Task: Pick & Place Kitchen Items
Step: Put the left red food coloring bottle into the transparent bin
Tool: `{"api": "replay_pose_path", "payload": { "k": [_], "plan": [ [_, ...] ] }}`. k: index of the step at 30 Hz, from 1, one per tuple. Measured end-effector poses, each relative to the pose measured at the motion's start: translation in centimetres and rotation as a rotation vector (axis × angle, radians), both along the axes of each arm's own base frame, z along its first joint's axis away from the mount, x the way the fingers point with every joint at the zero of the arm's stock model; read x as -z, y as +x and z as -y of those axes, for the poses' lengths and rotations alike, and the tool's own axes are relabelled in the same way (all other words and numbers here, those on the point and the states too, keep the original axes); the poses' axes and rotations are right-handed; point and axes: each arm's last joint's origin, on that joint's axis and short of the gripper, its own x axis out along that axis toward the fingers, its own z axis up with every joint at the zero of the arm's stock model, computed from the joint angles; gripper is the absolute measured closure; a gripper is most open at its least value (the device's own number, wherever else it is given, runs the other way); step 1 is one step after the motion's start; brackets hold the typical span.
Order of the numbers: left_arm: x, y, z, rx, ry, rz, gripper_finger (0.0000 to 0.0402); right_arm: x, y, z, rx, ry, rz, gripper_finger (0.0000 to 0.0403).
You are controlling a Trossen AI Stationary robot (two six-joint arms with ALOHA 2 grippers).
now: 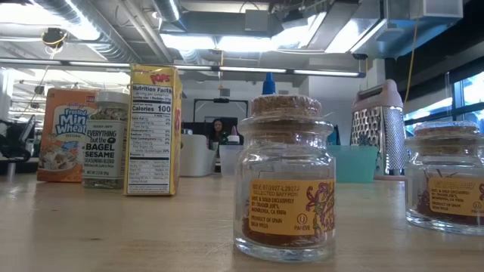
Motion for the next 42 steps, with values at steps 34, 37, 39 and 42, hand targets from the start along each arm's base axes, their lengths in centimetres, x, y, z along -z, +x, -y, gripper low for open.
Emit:
{"api": "replay_pose_path", "payload": {
  "k": [34, 37, 39, 42],
  "plan": [
    [-10.7, 12.6, -14.7, 0.405, 0.439, 0.18, 0.0262, 1.1, -2.1, -2.4, 0.122, 0.017, -0.182, 0.0179],
    [-10.3, 15.2, -17.1, 0.374, 0.423, 0.196, 0.0262, 1.0, -2.6, -2.0, 0.1, -0.031, -0.191, 0.0179],
    [-10.2, 16.8, -18.7, 0.332, 0.411, 0.222, 0.0262, 0.2, -3.1, -1.5, 0.08, -0.045, -0.153, 0.0179],
    [-10.4, 19.0, -20.9, 0.293, 0.411, 0.254, 0.0261, -1.3, -4.5, -0.7, 0.039, -0.068, -0.083, 0.0179]
  ]
}}
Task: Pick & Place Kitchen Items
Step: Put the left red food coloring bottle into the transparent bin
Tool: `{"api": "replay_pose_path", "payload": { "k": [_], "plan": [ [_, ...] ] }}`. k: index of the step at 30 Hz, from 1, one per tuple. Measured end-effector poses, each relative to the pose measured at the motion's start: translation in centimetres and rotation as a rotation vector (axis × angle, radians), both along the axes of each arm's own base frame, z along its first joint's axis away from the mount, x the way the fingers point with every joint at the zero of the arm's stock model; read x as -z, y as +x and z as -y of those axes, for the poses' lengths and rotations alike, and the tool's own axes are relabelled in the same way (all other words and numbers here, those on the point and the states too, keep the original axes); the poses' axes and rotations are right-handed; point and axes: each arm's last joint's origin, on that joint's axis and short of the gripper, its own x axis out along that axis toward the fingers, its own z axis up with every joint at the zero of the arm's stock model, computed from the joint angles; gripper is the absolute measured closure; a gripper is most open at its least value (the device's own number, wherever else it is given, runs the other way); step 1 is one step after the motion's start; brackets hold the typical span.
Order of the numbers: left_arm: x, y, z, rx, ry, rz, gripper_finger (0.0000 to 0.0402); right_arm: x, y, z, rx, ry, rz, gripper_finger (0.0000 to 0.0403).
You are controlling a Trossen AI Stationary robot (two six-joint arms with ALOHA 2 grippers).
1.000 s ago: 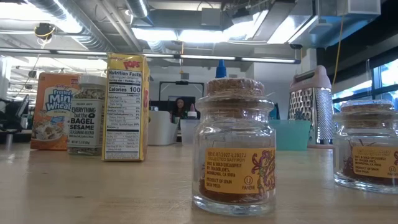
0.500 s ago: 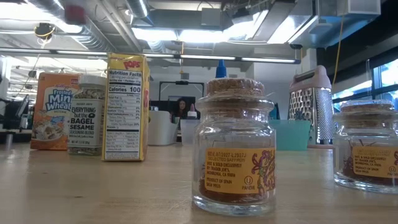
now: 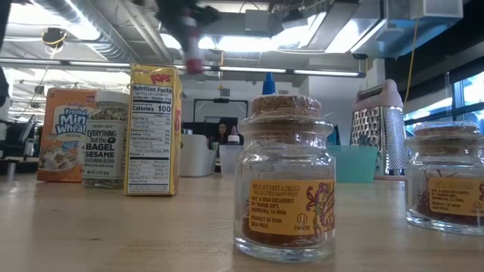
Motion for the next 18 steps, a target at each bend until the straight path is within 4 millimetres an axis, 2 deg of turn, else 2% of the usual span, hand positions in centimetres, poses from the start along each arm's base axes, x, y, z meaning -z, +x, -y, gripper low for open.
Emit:
{"api": "replay_pose_path", "payload": {
  "k": [7, 13, 18],
  "plan": [
    [0.4, 4.7, -4.1, -0.113, -0.011, 0.034, 0.0261, -2.1, -3.4, 0.3, -0.123, -0.144, 0.125, 0.0179],
    [2.9, 8.0, -6.4, -0.152, -0.045, 0.004, 0.0261, -1.4, -4.1, 0.6, -0.151, -0.238, 0.061, 0.0178],
    [5.3, 9.1, -8.9, -0.174, -0.095, -0.014, 0.0261, -1.1, -4.1, 1.2, -0.146, -0.26, 0.027, 0.0178]
  ]
}}
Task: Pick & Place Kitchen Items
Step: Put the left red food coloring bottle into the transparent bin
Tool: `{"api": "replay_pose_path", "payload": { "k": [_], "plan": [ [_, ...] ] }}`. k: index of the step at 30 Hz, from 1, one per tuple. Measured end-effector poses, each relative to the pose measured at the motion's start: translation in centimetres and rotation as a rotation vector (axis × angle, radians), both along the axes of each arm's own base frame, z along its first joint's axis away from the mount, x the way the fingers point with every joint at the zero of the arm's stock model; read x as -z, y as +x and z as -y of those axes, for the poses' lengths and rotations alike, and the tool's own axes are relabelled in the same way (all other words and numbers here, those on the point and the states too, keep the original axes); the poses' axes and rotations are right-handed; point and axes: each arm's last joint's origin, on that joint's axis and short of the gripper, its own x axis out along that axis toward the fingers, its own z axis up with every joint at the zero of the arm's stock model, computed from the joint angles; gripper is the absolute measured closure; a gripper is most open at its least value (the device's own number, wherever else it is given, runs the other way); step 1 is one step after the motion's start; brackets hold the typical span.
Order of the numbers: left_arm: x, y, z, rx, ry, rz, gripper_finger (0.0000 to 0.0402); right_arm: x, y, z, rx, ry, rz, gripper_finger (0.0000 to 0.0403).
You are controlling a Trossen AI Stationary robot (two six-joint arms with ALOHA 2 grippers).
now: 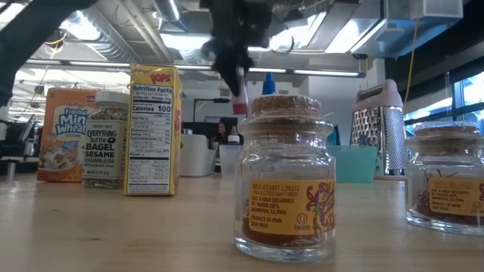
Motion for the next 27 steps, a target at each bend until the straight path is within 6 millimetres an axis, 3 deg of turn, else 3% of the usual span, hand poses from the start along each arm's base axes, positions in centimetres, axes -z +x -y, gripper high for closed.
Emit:
{"api": "replay_pose_path", "payload": {
  "k": [7, 11, 27],
  "plan": [
    [2.8, -0.5, -4.9, -0.187, -0.084, -0.021, 0.0261, -0.3, -0.7, 1.4, 0.031, -0.045, -0.013, 0.0178],
    [3.8, -0.2, -6.5, -0.297, -0.097, 0.011, 0.0261, -0.9, -1.4, 2.7, 0.056, -0.046, -0.009, 0.0178],
    [5.0, 0.7, -6.0, -0.572, -0.158, 0.017, 0.0261, -0.3, -1.6, 3.9, 0.055, -0.109, -0.089, 0.0178]
  ]
}}
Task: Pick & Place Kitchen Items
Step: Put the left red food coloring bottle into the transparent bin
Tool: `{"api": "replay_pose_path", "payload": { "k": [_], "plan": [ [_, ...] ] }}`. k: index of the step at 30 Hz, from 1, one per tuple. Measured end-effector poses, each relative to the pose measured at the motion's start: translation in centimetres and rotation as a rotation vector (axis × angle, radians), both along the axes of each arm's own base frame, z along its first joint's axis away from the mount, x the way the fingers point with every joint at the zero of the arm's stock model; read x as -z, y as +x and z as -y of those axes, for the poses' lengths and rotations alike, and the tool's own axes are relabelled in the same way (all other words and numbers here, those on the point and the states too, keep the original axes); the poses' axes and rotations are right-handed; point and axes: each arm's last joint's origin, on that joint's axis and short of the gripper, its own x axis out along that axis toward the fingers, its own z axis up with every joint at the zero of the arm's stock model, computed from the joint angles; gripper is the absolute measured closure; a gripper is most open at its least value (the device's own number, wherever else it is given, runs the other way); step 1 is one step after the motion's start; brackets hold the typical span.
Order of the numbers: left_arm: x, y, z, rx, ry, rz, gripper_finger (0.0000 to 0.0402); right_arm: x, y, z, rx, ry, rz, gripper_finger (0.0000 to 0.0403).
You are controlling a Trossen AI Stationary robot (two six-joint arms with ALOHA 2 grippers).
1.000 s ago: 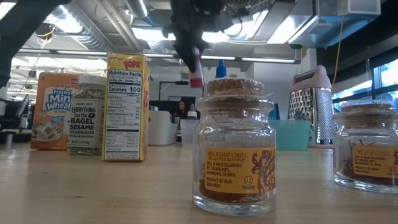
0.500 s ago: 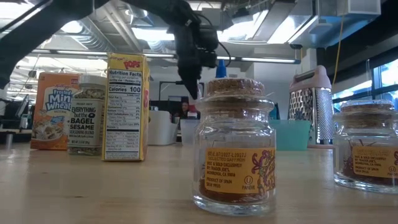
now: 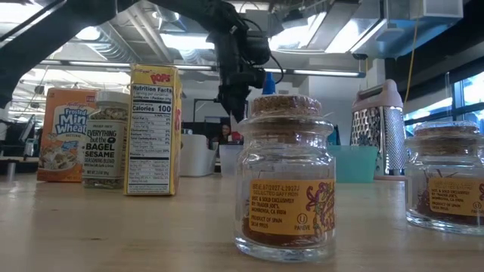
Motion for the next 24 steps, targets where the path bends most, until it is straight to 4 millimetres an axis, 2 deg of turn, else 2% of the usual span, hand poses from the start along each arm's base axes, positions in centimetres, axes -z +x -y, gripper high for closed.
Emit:
{"api": "replay_pose_path", "payload": {
  "k": [8, 24],
  "plan": [
    [1.9, 0.3, -0.7, -0.107, -0.009, -0.05, 0.026, 0.0, 0.0, -0.1, -0.011, 0.012, -0.006, 0.0179],
    [3.1, 0.7, -1.7, -0.192, -0.026, -0.024, 0.026, 0.0, -0.1, -0.2, -0.046, 0.01, -0.006, 0.0179]
  ]
}}
